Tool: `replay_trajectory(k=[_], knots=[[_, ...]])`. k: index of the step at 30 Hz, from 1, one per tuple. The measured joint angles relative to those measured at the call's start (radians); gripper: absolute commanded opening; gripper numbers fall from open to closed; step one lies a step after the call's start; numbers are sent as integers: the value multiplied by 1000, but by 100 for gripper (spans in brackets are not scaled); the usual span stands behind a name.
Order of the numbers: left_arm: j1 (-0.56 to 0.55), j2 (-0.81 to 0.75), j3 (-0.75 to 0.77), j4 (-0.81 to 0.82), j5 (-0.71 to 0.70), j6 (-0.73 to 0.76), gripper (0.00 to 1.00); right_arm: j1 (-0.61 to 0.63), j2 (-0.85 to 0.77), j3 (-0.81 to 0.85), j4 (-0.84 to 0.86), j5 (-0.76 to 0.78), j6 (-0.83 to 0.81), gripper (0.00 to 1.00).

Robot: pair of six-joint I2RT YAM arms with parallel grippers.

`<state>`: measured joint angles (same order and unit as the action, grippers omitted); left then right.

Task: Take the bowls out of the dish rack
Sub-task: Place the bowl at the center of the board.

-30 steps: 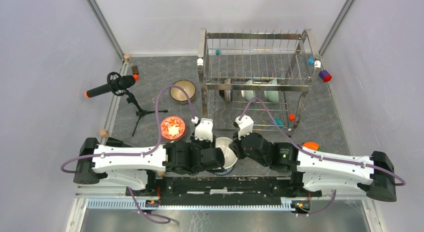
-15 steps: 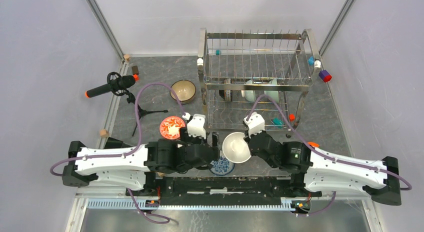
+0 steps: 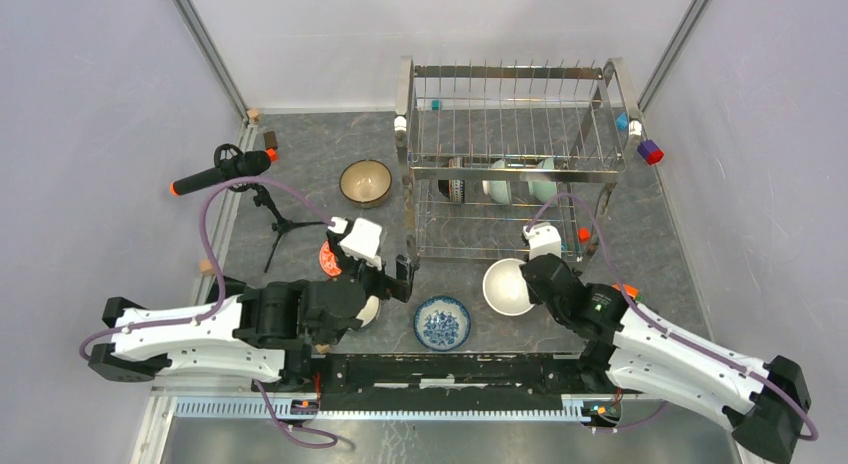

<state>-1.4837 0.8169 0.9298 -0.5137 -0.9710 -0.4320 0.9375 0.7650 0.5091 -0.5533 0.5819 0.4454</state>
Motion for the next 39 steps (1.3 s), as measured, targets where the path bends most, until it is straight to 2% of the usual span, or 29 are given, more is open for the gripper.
replay_trajectory(k=[3,6,12,19,26,30,34,39], knots=[[0,-32,-55,94,-53,147,100,-68,-15,-52,39,-76,-1,0],[0,-52,-122,156,-80,234,100,-105,-25,-87,74,-143,3,0],[0,-111,-249,203,-86,276,100,-124,-40,-112,104,-253,28,0],[-3,-156,-253,214,-97,276,100,-124,-82,-112,85,-325,34,0],[-5,-115,-134,165,-128,323,100,-124,-99,-112,43,-384,28,0],[-5,-105,-130,233,-133,449,100,-124,-100,-116,31,-409,28,0],[-5,-86,-162,374,-145,581,100,-124,-100,-117,13,-422,26,0],[-5,-108,-253,457,-144,637,100,-124,-95,-121,5,-425,24,0]])
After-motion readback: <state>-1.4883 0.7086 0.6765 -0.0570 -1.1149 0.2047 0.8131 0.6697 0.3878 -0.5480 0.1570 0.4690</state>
